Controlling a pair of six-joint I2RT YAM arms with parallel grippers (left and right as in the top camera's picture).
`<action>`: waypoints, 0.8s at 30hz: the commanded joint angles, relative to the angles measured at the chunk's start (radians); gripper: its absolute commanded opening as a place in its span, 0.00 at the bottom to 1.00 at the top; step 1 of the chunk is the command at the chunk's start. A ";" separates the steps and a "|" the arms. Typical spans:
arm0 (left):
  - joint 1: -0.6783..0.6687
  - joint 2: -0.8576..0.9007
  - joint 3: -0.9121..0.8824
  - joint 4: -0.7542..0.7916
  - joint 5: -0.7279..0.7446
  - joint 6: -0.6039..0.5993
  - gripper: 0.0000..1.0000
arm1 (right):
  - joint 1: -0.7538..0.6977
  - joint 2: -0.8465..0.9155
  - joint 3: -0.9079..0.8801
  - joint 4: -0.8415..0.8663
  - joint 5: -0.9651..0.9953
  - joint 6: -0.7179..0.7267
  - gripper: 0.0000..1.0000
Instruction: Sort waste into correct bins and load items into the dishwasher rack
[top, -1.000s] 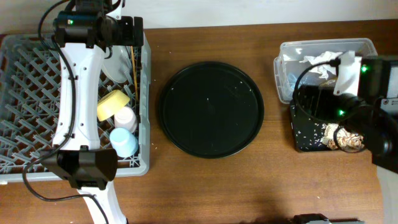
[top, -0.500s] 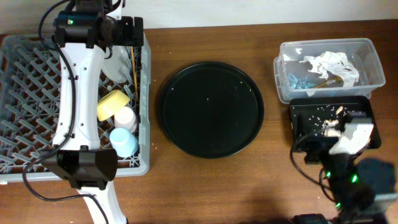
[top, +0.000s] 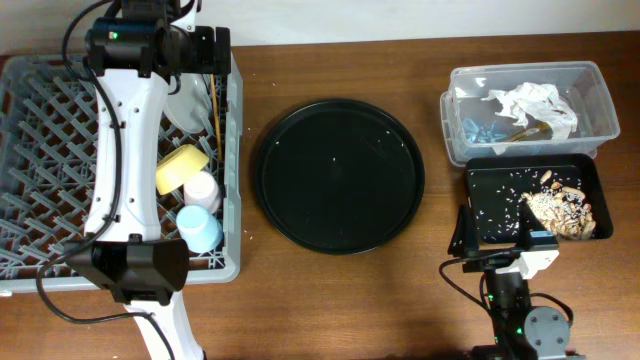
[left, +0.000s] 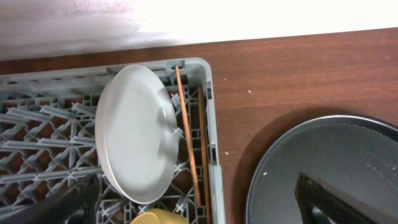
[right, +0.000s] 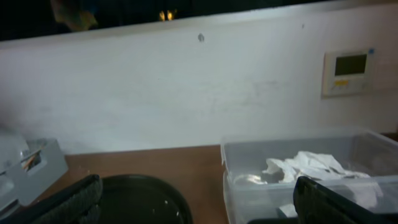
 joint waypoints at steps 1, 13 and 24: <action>0.000 -0.004 0.003 -0.001 0.011 -0.007 0.99 | 0.006 -0.025 -0.071 0.084 -0.007 0.000 0.98; 0.000 -0.004 0.003 -0.001 0.011 -0.007 0.99 | 0.018 -0.015 -0.076 -0.171 -0.006 0.000 0.98; 0.000 -0.004 0.003 -0.001 0.011 -0.007 0.99 | 0.018 -0.014 -0.076 -0.171 -0.006 0.000 0.98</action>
